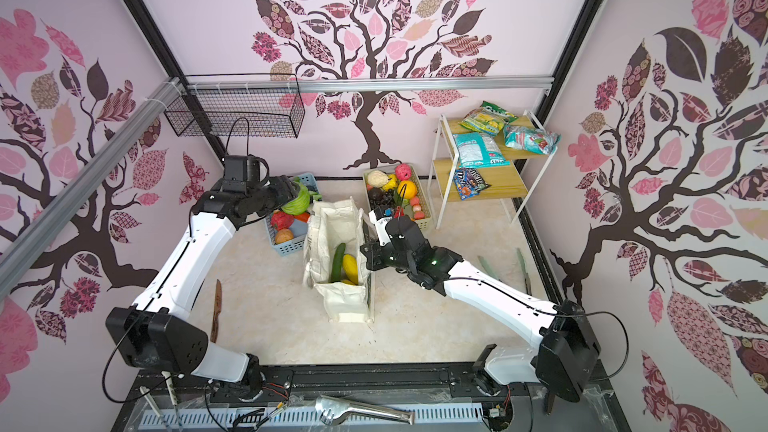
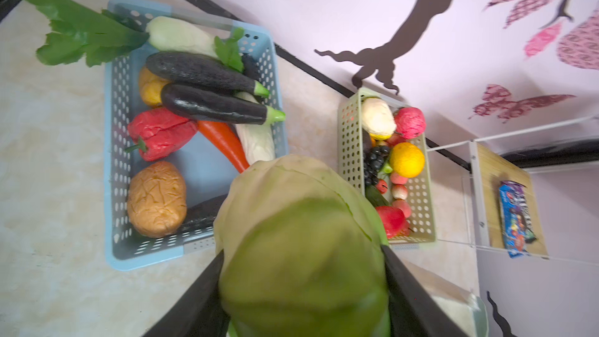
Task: Place the food into the grocery bag and tie it
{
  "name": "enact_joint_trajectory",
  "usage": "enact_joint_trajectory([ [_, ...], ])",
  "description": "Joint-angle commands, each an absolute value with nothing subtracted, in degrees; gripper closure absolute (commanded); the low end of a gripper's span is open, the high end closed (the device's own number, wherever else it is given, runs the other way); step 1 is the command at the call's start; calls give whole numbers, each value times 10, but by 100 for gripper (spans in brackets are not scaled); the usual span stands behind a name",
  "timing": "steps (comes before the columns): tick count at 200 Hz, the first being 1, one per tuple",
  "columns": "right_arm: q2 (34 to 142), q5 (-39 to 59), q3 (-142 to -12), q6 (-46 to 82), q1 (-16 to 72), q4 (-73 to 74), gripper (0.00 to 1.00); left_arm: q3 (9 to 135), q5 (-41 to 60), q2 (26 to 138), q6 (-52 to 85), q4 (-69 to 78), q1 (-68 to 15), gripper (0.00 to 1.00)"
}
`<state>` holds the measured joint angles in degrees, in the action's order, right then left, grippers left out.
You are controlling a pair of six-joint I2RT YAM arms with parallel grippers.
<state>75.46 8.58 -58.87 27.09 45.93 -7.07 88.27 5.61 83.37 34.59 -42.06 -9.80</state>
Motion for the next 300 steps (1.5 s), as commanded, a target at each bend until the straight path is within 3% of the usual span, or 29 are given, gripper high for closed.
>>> enact_joint_trajectory([
  [1, 752, 91, -593, 267, 458, -81, 100, 871, 80, 799, 347, -409, -122, 34],
  [57, 745, 68, -603, 262, 458, -90, 100, 786, 110, 733, 371, -372, -211, 34],
  [114, 738, 46, -609, 264, 457, -87, 100, 721, 26, 743, 363, -374, -334, 34],
  [194, 728, 30, -610, 265, 457, -87, 100, 697, -21, 835, 343, -402, -342, 34],
  [250, 731, 30, -609, 266, 457, -82, 100, 685, -110, 871, 344, -433, -345, 29],
  [300, 734, 33, -605, 268, 456, -78, 100, 667, -110, 884, 358, -427, -345, 20],
])
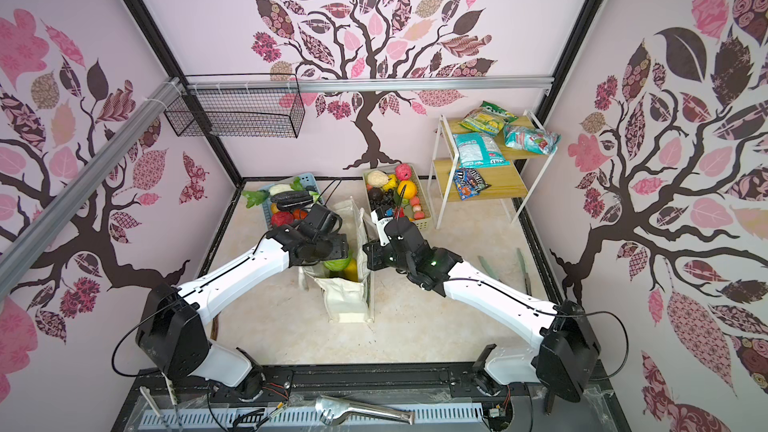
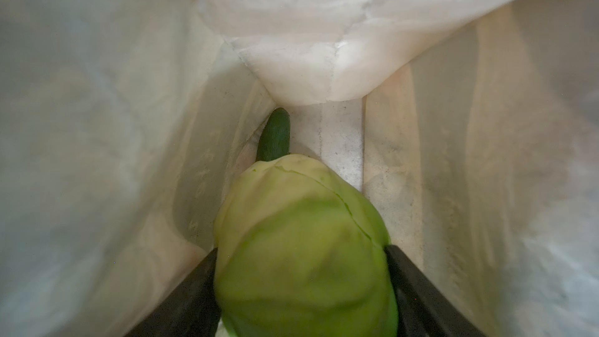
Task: Place the food into the grocery bag and tie it
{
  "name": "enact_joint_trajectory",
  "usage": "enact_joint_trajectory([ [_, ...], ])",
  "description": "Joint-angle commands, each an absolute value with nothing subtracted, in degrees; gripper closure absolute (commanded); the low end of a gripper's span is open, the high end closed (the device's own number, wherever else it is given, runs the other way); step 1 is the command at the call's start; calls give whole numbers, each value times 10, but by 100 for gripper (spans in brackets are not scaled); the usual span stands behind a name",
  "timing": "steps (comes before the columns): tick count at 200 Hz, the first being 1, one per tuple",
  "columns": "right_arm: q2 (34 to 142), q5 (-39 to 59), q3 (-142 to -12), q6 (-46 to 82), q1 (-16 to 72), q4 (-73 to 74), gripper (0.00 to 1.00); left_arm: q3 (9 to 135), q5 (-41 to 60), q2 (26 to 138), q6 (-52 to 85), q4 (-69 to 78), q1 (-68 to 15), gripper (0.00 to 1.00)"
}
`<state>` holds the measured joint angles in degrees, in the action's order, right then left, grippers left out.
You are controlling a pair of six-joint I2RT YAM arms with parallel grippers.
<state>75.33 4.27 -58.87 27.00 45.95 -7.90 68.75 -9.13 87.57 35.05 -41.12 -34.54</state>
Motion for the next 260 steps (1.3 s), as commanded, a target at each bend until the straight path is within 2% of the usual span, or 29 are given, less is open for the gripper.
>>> enact_joint_trajectory([
  [1, 734, 33, -605, 268, 457, -78, 100, 667, -110, 884, 359, -428, -345, 20],
  [38, 740, 36, -600, 269, 457, -75, 100, 689, -84, 852, 367, -431, -345, 16],
  [152, 711, 48, -557, 257, 423, -95, 100, 814, 9, 787, 318, -452, -345, 18],
  [186, 702, 71, -558, 270, 410, -110, 100, 864, -31, 763, 285, -490, -339, 19],
  [232, 691, 87, -545, 270, 409, -114, 100, 877, -161, 738, 242, -553, -305, 18],
  [260, 702, 87, -535, 276, 409, -107, 100, 868, -146, 757, 226, -559, -266, 21],
])
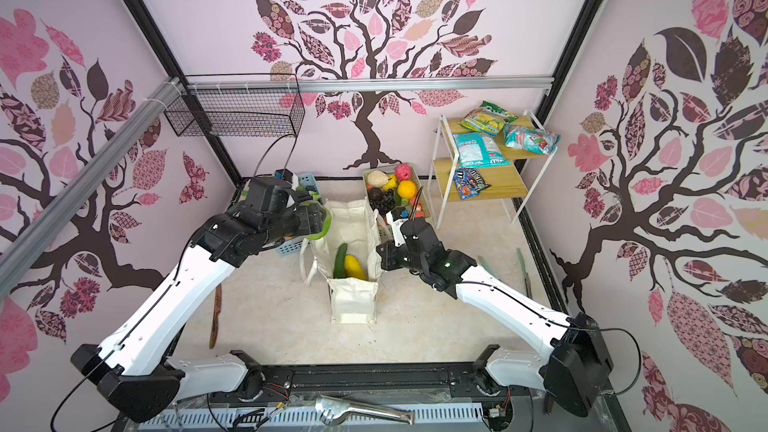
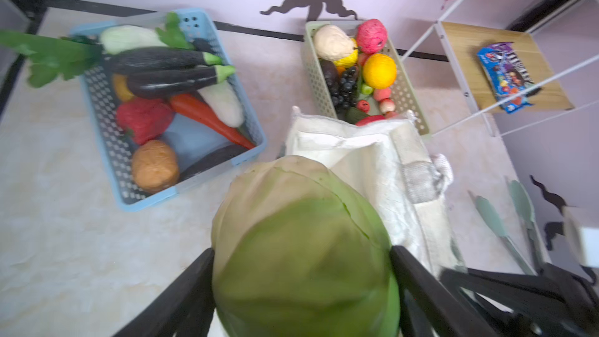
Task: Place the food into the grocery bag and tie it
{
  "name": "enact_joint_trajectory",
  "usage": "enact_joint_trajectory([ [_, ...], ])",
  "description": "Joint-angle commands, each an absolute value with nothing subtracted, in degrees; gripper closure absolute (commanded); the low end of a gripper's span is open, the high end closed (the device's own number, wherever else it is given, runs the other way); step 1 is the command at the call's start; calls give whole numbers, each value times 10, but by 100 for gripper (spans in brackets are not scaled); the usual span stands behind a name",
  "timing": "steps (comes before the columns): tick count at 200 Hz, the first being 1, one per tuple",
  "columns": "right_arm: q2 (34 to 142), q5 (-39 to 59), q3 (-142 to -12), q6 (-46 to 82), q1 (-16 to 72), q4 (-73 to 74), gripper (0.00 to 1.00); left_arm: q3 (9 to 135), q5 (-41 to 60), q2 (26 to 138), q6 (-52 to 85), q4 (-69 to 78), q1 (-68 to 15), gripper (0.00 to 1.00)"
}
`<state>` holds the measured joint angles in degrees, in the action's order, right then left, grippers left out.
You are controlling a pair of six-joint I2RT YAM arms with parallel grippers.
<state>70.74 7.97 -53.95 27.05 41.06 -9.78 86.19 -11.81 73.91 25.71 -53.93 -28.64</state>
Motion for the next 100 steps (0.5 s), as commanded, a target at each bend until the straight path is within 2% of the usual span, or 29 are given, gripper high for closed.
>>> enact_joint_trajectory([
  [1, 703, 87, -535, 277, 409, -105, 100, 867, -146, 758, 226, -559, -266, 21],
  [39, 711, 69, -542, 288, 408, -108, 100, 850, -164, 770, 209, -545, -261, 22],
  [69, 707, 50, -507, 305, 408, -72, 100, 830, -99, 767, 224, -516, -234, 22],
  [100, 734, 47, -503, 315, 409, -79, 100, 828, -20, 756, 250, -484, -228, 28],
])
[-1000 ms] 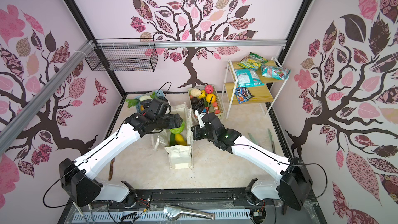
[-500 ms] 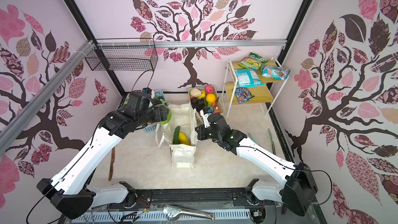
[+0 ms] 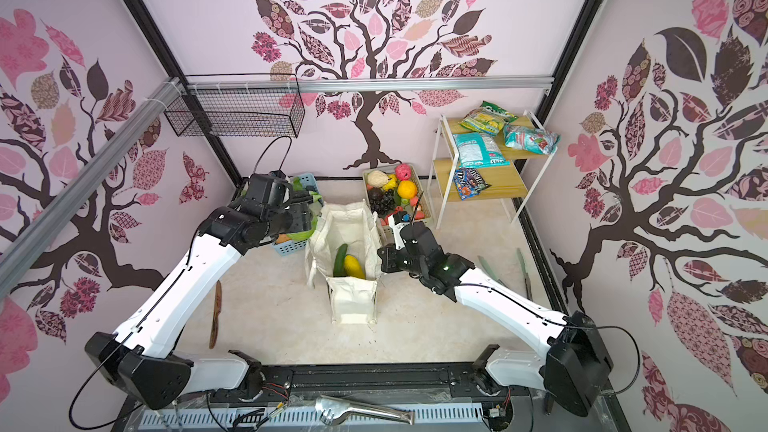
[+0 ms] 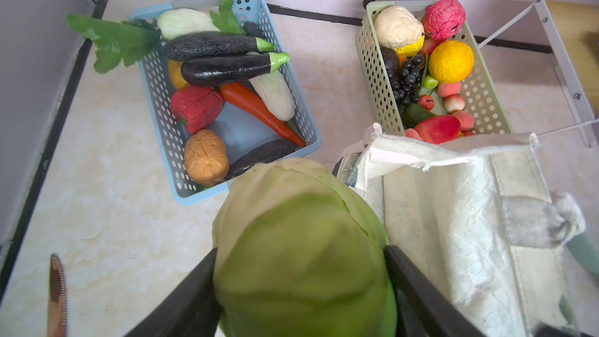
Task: Place the food into the grocery bag and tie it
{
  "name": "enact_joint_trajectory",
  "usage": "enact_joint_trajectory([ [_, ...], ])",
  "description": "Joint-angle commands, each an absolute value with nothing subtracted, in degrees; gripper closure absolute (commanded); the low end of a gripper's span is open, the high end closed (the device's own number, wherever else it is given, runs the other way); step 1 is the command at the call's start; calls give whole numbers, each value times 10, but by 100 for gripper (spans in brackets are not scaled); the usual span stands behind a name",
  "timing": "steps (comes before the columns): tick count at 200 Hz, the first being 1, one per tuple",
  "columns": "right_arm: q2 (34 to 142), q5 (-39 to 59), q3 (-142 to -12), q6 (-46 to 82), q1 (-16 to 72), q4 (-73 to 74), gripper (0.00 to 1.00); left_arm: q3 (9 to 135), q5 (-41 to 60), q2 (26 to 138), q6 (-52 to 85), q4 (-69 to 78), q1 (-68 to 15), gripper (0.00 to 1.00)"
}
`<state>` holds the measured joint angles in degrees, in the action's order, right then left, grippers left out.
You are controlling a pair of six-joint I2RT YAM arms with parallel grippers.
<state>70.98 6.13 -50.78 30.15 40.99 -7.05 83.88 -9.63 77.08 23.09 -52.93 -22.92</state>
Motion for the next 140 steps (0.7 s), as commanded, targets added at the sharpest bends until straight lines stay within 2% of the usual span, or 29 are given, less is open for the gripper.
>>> enact_joint_trajectory([
  [1, 735, 48, -503, 315, 408, -79, 100, 828, -16, 756, 251, -483, -228, 28],
  [25, 743, 39, -504, 321, 408, -81, 100, 840, 17, 748, 265, -469, -253, 28],
  [67, 735, 26, -517, 328, 408, -76, 100, 873, -22, 751, 267, -475, -318, 28],
  [95, 740, 31, -526, 330, 408, -69, 100, 872, -29, 786, 275, -477, -332, 29],
  [140, 768, 66, -571, 314, 408, -75, 100, 928, -168, 773, 252, -546, -361, 28],
])
